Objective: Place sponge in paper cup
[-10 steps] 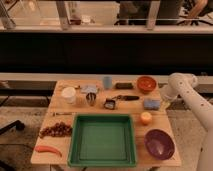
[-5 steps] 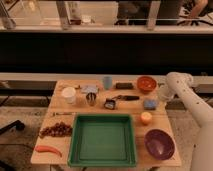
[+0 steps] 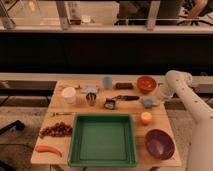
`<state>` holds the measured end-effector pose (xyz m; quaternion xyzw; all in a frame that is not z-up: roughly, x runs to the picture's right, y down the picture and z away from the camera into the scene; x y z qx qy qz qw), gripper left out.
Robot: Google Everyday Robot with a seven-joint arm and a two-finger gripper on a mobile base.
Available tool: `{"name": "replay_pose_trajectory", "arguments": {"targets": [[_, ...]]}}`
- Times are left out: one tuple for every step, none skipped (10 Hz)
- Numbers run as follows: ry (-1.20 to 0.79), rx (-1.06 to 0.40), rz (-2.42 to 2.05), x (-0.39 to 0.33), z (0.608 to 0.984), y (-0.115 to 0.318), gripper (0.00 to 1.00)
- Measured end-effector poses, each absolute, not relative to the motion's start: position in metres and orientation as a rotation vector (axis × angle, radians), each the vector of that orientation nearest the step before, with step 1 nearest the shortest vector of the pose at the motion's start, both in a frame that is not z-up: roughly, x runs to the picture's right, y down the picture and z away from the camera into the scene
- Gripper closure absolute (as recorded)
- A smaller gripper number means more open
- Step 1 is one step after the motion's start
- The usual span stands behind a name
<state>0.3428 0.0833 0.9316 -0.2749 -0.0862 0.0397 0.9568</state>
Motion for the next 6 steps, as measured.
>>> {"name": "replay_pose_trajectory", "arguments": {"targets": [[-0.178, -0.582, 0.081, 0.3442, 0.9345, 0.0869, 0.71], [-0.178, -0.592, 0.08, 0.3456, 0.936, 0.0885, 0.74], [-0.175, -0.594, 0.079, 0.347, 0.9362, 0.0893, 0.77], [-0.173, -0.593, 0.079, 0.3476, 0.9353, 0.088, 0.77], [-0.173, -0.593, 0.079, 0.3478, 0.9353, 0.0882, 0.78], [-0.172, -0.591, 0.079, 0.3485, 0.9355, 0.088, 0.86]]}}
